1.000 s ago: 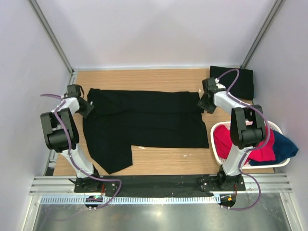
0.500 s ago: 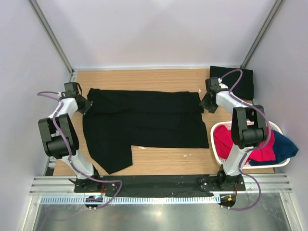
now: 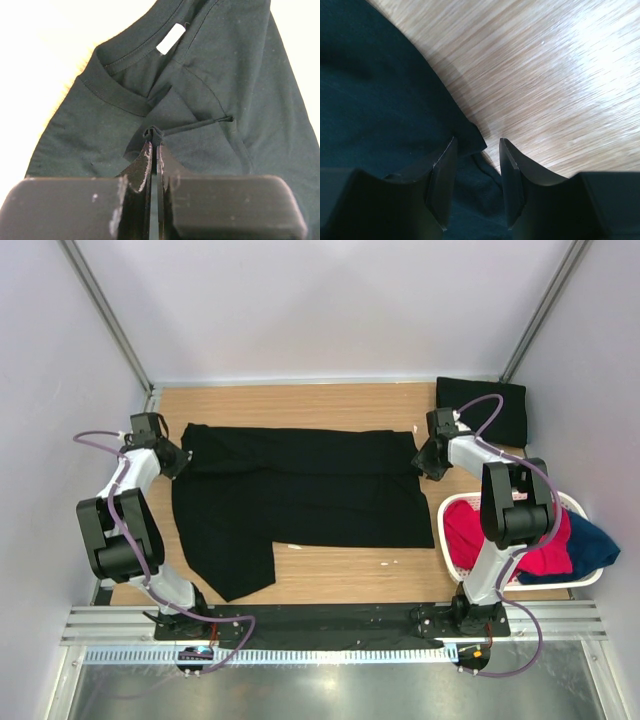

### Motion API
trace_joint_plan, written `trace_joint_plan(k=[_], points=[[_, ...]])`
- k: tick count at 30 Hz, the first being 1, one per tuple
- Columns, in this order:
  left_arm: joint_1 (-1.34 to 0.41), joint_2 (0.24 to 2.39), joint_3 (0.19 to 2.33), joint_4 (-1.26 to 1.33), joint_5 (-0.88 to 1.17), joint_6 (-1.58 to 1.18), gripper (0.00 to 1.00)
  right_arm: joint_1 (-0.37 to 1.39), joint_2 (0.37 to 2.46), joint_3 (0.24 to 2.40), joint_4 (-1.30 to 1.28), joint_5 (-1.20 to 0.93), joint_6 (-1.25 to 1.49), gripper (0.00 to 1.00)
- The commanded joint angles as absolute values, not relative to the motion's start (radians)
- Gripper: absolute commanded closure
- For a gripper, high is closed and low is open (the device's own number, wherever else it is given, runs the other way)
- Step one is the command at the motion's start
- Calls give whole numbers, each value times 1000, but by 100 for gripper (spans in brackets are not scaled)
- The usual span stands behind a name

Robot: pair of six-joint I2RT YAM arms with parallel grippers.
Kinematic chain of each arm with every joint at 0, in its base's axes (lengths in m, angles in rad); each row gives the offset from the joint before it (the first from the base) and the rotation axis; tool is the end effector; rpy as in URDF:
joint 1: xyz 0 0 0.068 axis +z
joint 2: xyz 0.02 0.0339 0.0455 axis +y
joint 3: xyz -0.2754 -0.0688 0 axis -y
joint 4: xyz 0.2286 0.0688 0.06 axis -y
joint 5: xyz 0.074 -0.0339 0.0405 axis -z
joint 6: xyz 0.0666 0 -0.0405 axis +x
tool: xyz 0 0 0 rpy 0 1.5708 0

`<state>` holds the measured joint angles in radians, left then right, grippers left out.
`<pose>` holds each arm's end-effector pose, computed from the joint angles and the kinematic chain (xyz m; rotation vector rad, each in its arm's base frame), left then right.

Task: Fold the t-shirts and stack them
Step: Fold the tshirt

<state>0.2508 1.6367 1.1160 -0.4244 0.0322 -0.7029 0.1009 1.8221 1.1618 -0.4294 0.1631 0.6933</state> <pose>0.3382 0.0844 0.2127 -1.1494 2.2536 -0.2231 0.3697 0.0266 0.1636 0.8200 2.5059 0.0514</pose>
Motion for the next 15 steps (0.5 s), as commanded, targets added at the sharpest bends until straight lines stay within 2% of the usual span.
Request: trace_joint_plan(k=[1, 6, 7, 9, 10, 11, 15], points=[[252, 1598, 1117, -411, 49, -686, 100, 103, 1795, 1147, -370, 143, 738, 55], [250, 1591, 1123, -413, 57, -680, 100, 103, 1798, 1132, -341, 155, 745, 67], [249, 1591, 1126, -414, 58, -678, 100, 103, 1799, 1128, -327, 161, 752, 75], [250, 1591, 1141, -419, 66, -672, 100, 103, 1802, 1131, -327, 170, 755, 83], [252, 1592, 1150, -423, 71, -669, 100, 101, 1804, 1144, -330, 173, 755, 94], [250, 1591, 1161, -432, 77, -661, 99, 103, 1799, 1149, -331, 176, 749, 99], [250, 1578, 1250, -454, 100, -641, 100, 100, 1770, 1209, -359, 201, 709, 99]])
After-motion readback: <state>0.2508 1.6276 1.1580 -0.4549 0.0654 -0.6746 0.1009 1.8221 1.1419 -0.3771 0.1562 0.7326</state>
